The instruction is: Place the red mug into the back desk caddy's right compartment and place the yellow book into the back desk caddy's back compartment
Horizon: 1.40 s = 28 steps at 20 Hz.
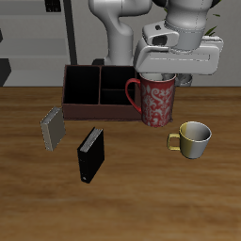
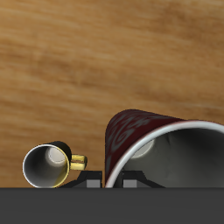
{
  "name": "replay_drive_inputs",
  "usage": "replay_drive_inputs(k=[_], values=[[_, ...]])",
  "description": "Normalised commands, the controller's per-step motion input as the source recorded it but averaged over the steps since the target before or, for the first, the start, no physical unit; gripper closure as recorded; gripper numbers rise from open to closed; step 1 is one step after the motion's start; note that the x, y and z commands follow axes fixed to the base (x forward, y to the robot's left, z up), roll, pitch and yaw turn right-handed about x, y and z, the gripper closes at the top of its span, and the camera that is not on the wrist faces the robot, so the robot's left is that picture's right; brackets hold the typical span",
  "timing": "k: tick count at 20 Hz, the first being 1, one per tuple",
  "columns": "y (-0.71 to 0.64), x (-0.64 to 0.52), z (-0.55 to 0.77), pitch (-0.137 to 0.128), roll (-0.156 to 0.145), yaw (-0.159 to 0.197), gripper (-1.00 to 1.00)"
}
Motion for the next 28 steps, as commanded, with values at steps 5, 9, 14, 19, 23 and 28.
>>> replay_drive_inputs(k=[5,9,14,19,23,28], values=[[0.42,-0.61,0.2,-0.114,0.072,0.055,1.0],[0.38,-0.51,0.17,-0.092,0.064,0.011,1.0],[0.27,-0.37,0.12,-0.033,0.022,-0.004,1.0],[0.16,-0.25,0.12,-0.015,0.013,-0.026,1.0],[0.11,-0.27,0.1,0.01,-0.028,-0.074,1.0],[0.06,-0.25,0.05,-0.011,-0.067,-0.056,1.0]])
